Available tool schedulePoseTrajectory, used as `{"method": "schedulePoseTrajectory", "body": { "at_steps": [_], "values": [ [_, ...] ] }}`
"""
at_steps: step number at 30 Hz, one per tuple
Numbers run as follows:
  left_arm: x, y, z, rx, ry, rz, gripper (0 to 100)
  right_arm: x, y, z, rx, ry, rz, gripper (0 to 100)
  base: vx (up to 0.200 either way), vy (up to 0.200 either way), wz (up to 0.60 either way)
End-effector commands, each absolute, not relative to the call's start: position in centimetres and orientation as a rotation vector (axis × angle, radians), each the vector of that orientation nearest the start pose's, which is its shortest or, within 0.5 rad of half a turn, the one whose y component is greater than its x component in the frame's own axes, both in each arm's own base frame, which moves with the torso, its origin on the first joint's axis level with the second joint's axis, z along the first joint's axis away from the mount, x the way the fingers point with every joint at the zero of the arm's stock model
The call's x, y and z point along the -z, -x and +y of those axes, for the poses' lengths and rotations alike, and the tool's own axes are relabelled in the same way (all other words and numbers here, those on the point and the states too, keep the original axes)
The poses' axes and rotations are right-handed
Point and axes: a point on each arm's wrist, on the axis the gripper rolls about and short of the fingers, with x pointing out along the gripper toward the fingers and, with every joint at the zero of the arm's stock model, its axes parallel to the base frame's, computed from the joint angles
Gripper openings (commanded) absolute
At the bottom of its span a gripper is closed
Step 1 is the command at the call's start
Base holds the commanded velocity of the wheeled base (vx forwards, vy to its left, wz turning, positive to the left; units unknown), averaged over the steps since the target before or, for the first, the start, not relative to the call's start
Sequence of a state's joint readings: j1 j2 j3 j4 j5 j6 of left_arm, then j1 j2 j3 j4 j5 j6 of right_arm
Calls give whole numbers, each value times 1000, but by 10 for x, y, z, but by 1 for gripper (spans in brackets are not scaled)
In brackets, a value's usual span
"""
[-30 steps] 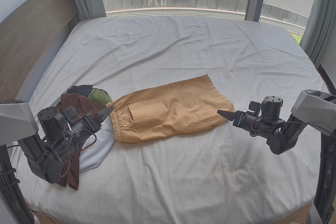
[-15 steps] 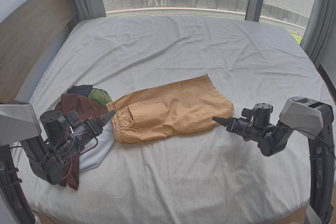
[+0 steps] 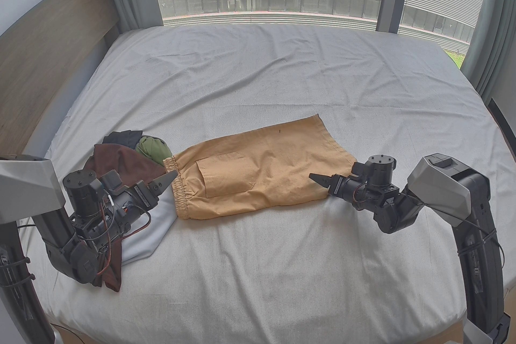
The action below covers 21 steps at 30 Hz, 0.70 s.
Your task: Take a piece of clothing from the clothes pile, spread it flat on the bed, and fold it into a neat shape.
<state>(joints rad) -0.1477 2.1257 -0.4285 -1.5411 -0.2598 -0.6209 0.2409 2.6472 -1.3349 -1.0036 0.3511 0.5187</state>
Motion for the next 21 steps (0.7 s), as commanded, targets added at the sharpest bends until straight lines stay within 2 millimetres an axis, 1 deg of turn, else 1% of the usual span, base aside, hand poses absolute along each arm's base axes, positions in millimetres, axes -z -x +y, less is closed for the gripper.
{"method": "schedulePoseTrajectory", "body": {
  "at_steps": [1, 6, 10, 13, 14, 17, 21],
  "values": [
    [-54, -308, -51, 340, 621, 284, 100, 59, -471, 137, -486, -510, 469, 100, 0, 0, 0],
    [-54, -309, -50, 339, 622, 282, 100, 57, -478, 146, -488, -525, 433, 100, 0, 0, 0],
    [-54, -309, -50, 339, 622, 282, 100, 53, -480, 146, -476, -543, 422, 100, 0, 0, 0],
    [-52, -309, -51, 339, 621, 288, 100, 55, -479, 145, -471, -545, 428, 100, 0, 0, 0],
    [-51, -309, -51, 338, 621, 290, 100, 55, -479, 145, -471, -547, 427, 0, 0, 0, 0],
    [-51, -309, -51, 336, 621, 291, 100, 56, -478, 145, -449, -541, 421, 0, 0, 0, 0],
    [-47, -310, -50, 331, 624, 302, 100, 50, -473, 144, -442, -538, 423, 0, 0, 0, 0]
  ]
}}
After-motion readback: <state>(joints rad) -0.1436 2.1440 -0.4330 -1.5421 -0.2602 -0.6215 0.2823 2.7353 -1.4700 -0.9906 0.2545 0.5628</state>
